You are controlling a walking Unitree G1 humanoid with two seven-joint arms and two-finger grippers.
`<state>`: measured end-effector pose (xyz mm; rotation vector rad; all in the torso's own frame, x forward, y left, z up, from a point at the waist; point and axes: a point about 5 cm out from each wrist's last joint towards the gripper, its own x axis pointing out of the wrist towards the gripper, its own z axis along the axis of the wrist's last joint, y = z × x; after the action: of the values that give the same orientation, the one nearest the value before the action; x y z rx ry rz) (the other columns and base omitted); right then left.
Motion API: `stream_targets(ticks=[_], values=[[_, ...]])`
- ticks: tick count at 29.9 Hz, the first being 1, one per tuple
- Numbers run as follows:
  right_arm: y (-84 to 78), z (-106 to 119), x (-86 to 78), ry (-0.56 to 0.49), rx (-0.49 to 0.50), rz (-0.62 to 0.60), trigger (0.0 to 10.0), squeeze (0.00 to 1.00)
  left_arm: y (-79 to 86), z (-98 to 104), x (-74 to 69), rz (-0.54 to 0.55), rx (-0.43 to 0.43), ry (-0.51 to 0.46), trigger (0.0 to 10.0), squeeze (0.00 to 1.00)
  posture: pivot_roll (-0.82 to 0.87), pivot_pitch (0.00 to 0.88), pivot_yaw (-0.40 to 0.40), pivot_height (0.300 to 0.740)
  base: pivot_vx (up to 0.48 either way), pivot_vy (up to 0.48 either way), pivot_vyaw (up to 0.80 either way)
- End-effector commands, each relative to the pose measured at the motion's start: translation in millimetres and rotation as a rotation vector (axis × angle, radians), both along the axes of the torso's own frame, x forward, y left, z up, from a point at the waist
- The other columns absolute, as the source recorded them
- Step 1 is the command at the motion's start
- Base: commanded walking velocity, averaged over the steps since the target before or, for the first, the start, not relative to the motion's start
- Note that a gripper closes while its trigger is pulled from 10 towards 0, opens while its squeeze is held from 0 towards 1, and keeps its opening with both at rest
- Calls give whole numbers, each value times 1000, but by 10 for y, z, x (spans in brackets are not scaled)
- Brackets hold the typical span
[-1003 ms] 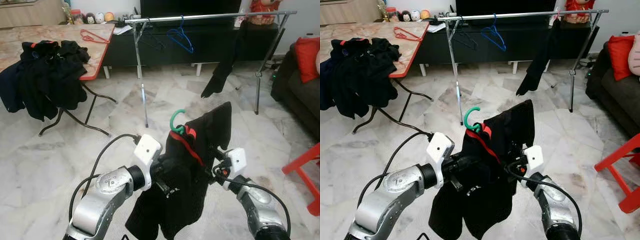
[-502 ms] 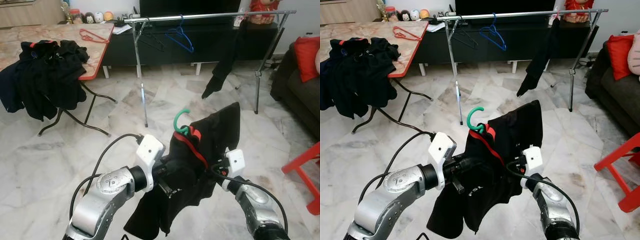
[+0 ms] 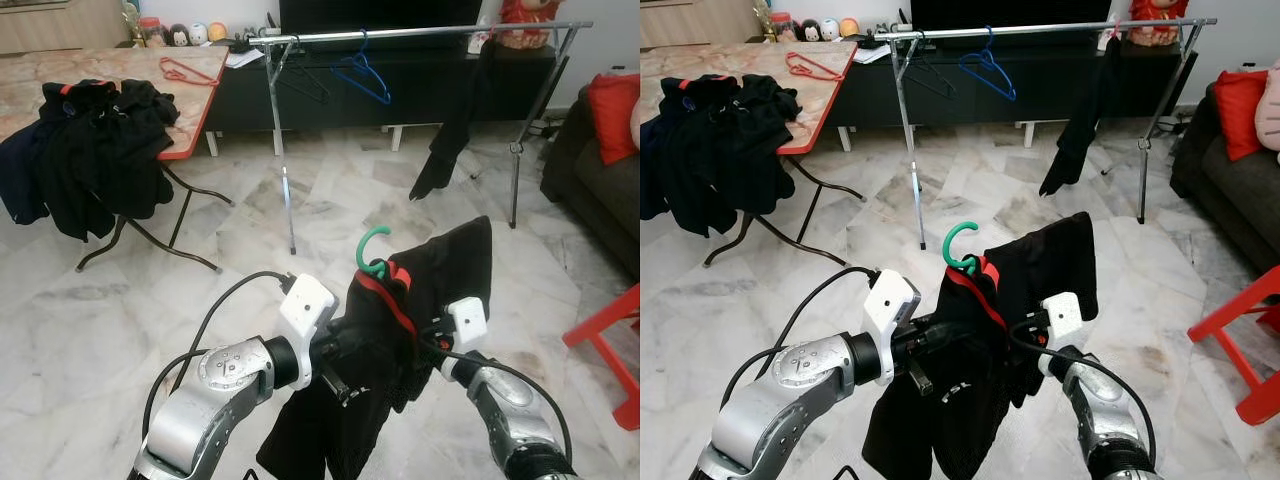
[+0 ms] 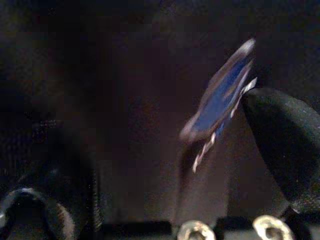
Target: Hang hanger
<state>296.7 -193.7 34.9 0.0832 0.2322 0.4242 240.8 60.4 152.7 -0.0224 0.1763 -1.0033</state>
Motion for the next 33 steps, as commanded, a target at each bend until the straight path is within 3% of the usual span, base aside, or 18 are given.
stream_targets(ticks=[1,10,15,22,33], values=[[-49,37,33,-17,-7,-33,0,0,-46,122,-22,-30,-16,-54,10000,0,7,0,-35,716,0,0,0],[-84,65,61,-41,-9,-76,0,0,-22,60,2,3,15,-58,10000,0,3,0,-34,716,0,0,0],[-100,57,51,-40,-10,-83,0,0,105,-36,142,131,132,-87,10000,0,3,0,-34,716,0,0,0],[-74,41,38,-40,-5,-75,0,0,185,-52,239,225,173,-95,10000,0,2,0,-33,716,0,0,0],[-83,39,45,-37,-10,-76,0,0,140,-96,65,69,197,-78,10000,0,7,0,-36,716,0,0,0]])
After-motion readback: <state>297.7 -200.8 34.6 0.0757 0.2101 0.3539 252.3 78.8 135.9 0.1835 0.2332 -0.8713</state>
